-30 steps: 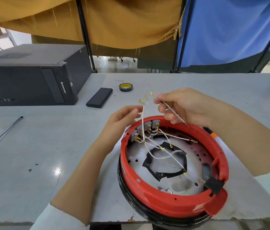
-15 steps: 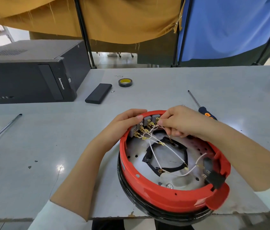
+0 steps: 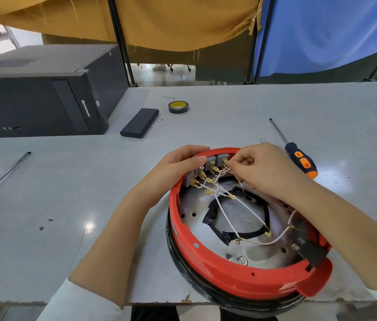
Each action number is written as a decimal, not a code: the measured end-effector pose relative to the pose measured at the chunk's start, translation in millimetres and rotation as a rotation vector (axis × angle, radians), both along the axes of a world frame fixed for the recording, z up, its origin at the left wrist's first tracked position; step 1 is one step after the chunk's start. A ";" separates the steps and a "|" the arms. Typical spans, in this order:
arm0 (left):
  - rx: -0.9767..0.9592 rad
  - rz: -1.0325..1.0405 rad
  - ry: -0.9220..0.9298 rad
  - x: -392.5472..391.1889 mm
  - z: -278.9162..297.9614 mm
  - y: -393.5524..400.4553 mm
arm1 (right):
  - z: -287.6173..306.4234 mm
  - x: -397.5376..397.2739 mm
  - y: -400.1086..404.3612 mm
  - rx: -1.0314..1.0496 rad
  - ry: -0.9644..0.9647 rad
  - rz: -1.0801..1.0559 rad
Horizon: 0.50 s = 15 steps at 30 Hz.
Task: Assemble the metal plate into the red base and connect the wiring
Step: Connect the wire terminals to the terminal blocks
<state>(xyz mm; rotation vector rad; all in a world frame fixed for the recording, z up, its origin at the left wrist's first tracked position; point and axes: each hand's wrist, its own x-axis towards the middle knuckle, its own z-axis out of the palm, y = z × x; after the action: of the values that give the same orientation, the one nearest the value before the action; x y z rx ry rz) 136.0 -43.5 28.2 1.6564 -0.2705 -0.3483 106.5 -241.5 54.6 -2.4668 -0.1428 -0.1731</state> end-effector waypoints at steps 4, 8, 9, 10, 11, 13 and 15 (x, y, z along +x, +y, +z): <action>-0.024 -0.014 -0.001 0.5 -2.1 0.8 | 0.3 1.8 -0.2 0.003 -0.006 0.014; -0.025 -0.018 0.009 -0.5 -0.4 1.2 | -0.5 1.7 -1.5 0.018 0.015 0.032; -0.032 -0.019 0.016 -0.9 -0.1 1.1 | -1.1 1.2 -1.8 0.029 0.030 0.037; -0.038 -0.019 0.021 -1.2 0.1 1.0 | -1.6 0.6 -2.0 0.035 0.038 0.043; -0.042 -0.020 0.023 -1.4 0.4 0.9 | -2.1 0.0 -2.1 0.031 0.037 0.048; -0.036 -0.021 0.020 -1.7 1.1 0.5 | -2.5 -0.8 -2.4 0.012 0.013 0.050; -0.039 -0.024 0.023 -1.9 1.5 0.0 | -1.8 -2.0 -2.6 0.007 -0.013 0.048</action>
<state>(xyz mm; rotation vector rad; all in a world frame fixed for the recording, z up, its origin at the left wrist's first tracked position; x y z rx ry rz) 134.1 -43.5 29.7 1.6114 -0.2780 -0.3779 104.5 -244.1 52.8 -2.4527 -0.2068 -0.1686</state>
